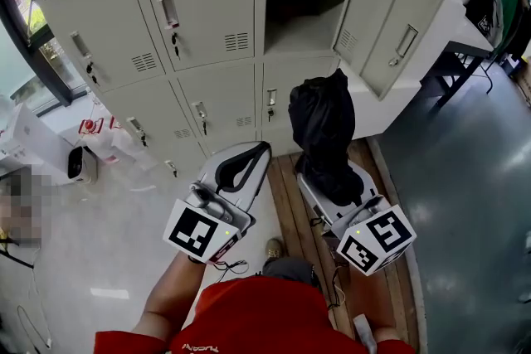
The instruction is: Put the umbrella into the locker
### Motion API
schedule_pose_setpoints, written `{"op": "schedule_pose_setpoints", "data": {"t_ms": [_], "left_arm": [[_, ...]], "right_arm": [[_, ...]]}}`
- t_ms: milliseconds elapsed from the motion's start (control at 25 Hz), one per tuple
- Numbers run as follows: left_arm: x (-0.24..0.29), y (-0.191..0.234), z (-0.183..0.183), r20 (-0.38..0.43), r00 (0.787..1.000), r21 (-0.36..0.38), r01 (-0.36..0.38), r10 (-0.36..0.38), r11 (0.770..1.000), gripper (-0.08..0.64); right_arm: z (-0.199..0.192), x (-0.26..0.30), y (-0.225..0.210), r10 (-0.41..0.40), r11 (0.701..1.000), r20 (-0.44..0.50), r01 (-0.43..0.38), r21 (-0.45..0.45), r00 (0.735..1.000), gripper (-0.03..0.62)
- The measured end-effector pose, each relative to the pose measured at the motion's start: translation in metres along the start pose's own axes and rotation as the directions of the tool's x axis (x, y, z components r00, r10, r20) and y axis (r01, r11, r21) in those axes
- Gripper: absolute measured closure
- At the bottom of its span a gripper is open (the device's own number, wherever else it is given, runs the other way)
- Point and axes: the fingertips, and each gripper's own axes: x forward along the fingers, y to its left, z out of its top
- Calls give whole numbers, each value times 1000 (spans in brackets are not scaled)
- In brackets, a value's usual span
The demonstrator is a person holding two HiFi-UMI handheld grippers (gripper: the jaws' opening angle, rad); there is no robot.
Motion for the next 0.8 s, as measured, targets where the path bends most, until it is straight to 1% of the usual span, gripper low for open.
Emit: {"op": "schedule_pose_setpoints", "data": {"t_ms": [200, 360, 560, 800], "left_arm": [[50, 24, -7, 5, 1000, 6, -22, 22, 1000, 555], [83, 39, -10, 9, 1000, 9, -29, 29, 1000, 555], [114, 56, -17, -3, 1000, 15, -26, 26, 1000, 555], [138, 84, -27, -11, 1000, 16, -12, 12, 1000, 555]], "right_arm": [[9, 26, -52, 19, 1000, -1, -19, -5, 1000, 368], [22, 44, -84, 25, 1000, 1, -25, -18, 1000, 368], [30, 65, -113, 21, 1000, 2, -21, -22, 1000, 368], [35, 97, -138, 0, 1000, -4, 0, -23, 1000, 368]]}}
